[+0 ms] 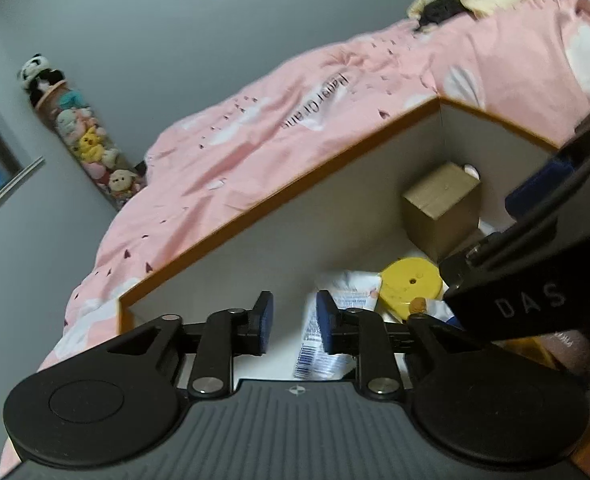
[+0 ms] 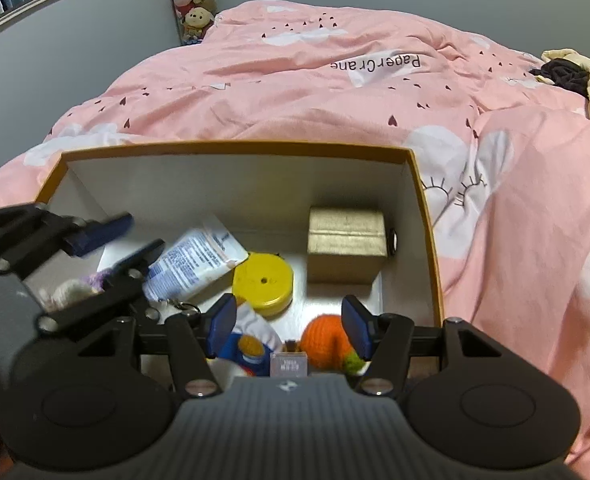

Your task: Organize objects

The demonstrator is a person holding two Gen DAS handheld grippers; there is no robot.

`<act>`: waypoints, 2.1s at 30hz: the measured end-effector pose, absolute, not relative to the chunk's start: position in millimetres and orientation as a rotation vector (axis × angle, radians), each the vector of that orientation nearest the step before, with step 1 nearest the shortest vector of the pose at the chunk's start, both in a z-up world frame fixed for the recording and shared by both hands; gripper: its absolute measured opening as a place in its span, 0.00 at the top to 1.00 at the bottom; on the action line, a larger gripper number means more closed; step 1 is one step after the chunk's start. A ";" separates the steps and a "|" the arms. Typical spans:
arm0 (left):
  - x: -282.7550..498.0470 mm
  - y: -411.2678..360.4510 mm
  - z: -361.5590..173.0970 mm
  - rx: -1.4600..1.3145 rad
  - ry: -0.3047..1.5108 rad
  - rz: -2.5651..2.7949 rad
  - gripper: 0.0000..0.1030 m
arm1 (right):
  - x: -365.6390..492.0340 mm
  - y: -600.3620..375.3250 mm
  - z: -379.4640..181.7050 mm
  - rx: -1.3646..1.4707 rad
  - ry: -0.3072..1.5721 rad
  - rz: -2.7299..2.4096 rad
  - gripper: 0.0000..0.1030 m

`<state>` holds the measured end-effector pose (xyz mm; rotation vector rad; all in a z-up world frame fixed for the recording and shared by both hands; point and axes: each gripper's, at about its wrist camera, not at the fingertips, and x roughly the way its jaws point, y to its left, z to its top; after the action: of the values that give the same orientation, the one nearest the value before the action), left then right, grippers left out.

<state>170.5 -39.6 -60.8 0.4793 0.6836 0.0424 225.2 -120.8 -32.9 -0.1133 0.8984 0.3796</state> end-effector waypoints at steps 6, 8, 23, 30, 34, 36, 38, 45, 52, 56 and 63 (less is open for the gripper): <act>146.5 -29.5 -42.1 0.327 0.676 0.085 0.65 | 208.2 -130.1 -23.5 -0.104 0.884 0.363 0.42; 136.9 -24.3 -32.5 0.247 0.669 0.081 0.65 | 200.6 -133.7 -18.3 -0.098 0.870 0.364 0.42; 64.3 -5.4 46.1 -0.163 0.501 -0.007 0.35 | 120.9 -170.8 56.1 0.010 0.580 0.365 0.30; 26.6 -9.5 77.5 -0.128 0.327 0.050 0.28 | 74.8 -181.7 90.3 0.060 0.367 0.382 0.23; 9.4 -7.7 88.0 -0.136 0.279 0.080 0.16 | 52.0 -186.8 99.1 0.082 0.268 0.405 0.15; 4.7 -4.9 89.7 -0.140 0.278 0.096 0.15 | 43.7 -186.1 101.6 0.090 0.240 0.441 0.12; 0.4 -0.9 89.1 -0.153 0.285 0.108 0.14 | 38.2 -181.8 101.7 0.073 0.232 0.456 0.10; -7.2 14.6 62.6 -0.117 0.357 0.177 0.13 | 39.5 -169.3 83.9 0.030 0.326 0.407 0.09; 4.2 17.2 19.9 -0.076 0.506 0.203 0.13 | 51.0 -172.9 41.9 0.025 0.488 0.373 0.09; 3.0 18.6 4.9 -0.110 0.565 0.182 0.13 | 43.9 -169.9 16.2 0.002 0.543 0.370 0.09; 2.6 13.7 -13.8 -0.078 0.635 0.184 0.13 | 37.8 -170.3 -18.8 -0.002 0.589 0.361 0.09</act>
<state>2.6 13.7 -13.8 -0.0784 0.6349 0.1843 37.8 -170.3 -18.8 -0.0017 0.5893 0.3610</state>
